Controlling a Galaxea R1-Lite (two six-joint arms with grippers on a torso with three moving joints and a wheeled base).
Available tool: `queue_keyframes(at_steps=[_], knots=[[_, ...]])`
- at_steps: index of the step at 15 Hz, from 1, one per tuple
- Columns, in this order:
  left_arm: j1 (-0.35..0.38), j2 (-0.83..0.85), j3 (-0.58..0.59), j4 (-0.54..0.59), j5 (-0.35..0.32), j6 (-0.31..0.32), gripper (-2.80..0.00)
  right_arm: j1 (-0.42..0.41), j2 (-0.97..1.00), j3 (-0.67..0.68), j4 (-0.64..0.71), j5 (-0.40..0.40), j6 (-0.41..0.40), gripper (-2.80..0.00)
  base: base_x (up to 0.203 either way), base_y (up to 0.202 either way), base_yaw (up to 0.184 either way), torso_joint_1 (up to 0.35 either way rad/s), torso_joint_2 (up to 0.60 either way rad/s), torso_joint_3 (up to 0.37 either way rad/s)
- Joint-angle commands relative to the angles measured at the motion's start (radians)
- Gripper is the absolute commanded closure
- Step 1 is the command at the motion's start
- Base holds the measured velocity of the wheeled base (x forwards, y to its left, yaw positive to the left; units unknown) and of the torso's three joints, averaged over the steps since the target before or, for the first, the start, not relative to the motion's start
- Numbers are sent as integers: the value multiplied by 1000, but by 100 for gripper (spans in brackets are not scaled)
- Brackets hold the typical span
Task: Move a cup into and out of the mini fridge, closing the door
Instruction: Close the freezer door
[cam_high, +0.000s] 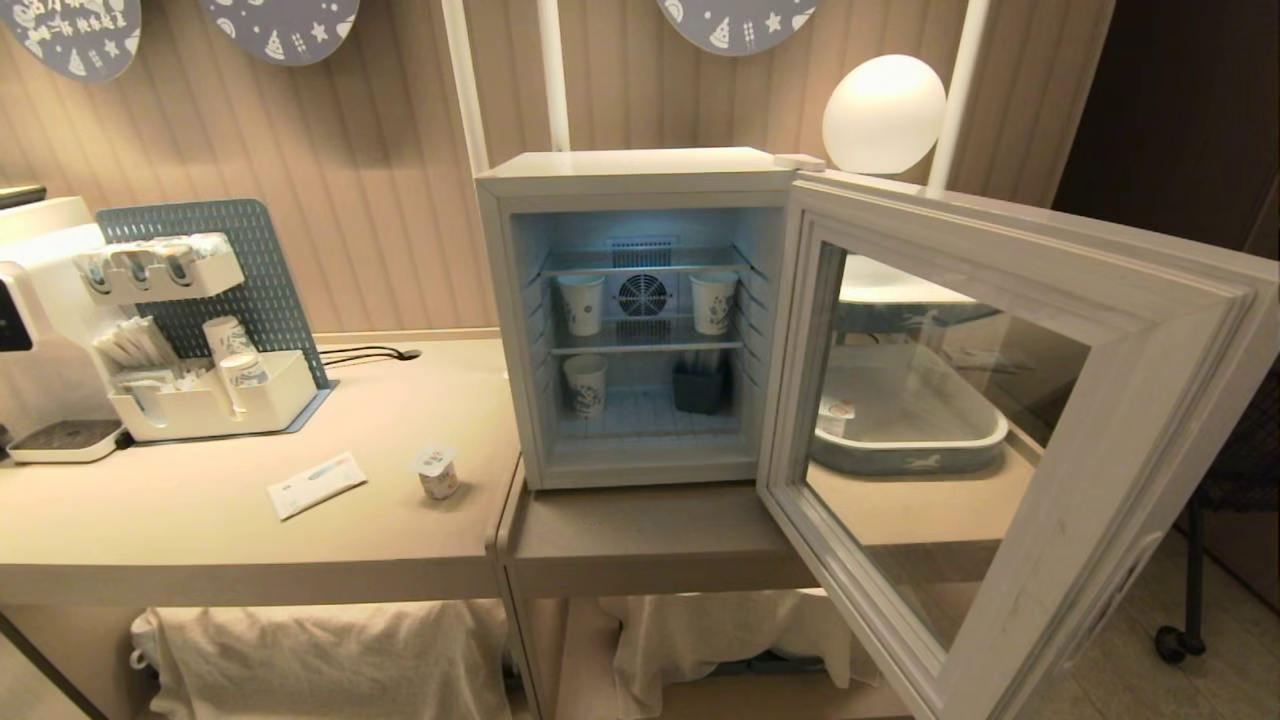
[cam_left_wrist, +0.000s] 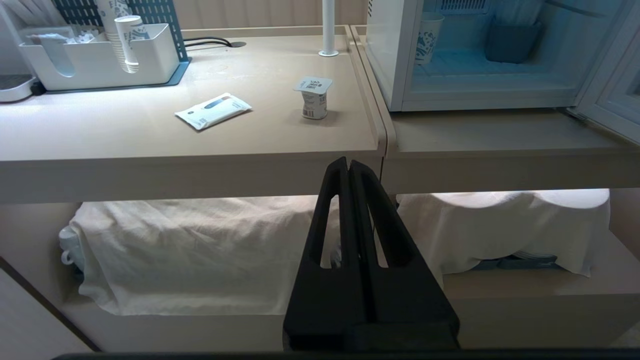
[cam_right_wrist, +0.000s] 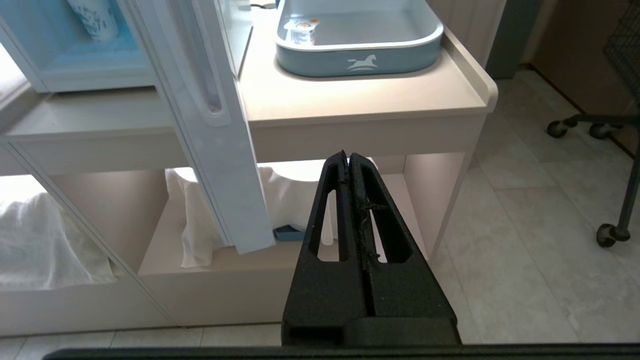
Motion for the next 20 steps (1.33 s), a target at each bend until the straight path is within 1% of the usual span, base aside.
queue_keyframes(at_steps=[1,3,4,7,8,9,11,12,13,14,15,16,18,20], knots=[[1,1,0,-1,0,0,0,-1,7,-8,-2,2,-4,0,0,-63,5,5,5,2],[-1,1,0,-1,0,0,0,-1,53,-105,2,13,17,0,0,0,0,0,0,0],[-1,1,2,-1,0,0,0,2,123,-173,3,23,58,0,0,0,0,0,0,0],[-1,1,2,-1,0,-2,0,12,466,-340,-22,46,198,0,0,0,0,0,0,0],[-1,1,2,-1,0,-2,0,15,595,-376,-61,71,234,0,0,0,0,0,0,0],[0,1,2,-1,0,-3,0,16,687,-393,-113,102,259,0,0,0,0,0,0,0],[1,1,2,-1,0,-4,0,5,860,-398,-314,176,305,0,0,0,0,0,0,0],[0,1,0,-1,0,-5,0,-13,919,-399,-409,197,332,0,0,0,0,0,0,0],[1,1,2,-1,0,-4,0,-43,975,-406,-494,213,385,0,0,0,0,0,0,0],[-1,1,1,-1,0,-4,0,-72,1028,-417,-543,230,450,0,0,0,0,0,0,0],[-1,1,2,-1,0,-5,0,-98,1068,-424,-566,272,485,0,0,0,0,0,0,0],[0,1,2,-1,0,-5,0,-128,1086,-424,-577,375,499,0,0,0,0,0,0,0],[-1,1,1,-1,0,-5,0,-197,1099,-418,-584,667,508,0,0,0,0,0,0,0],[0,1,1,-1,0,-5,0,-255,1122,-415,-587,932,500,0,0,0,0,0,0,0]])
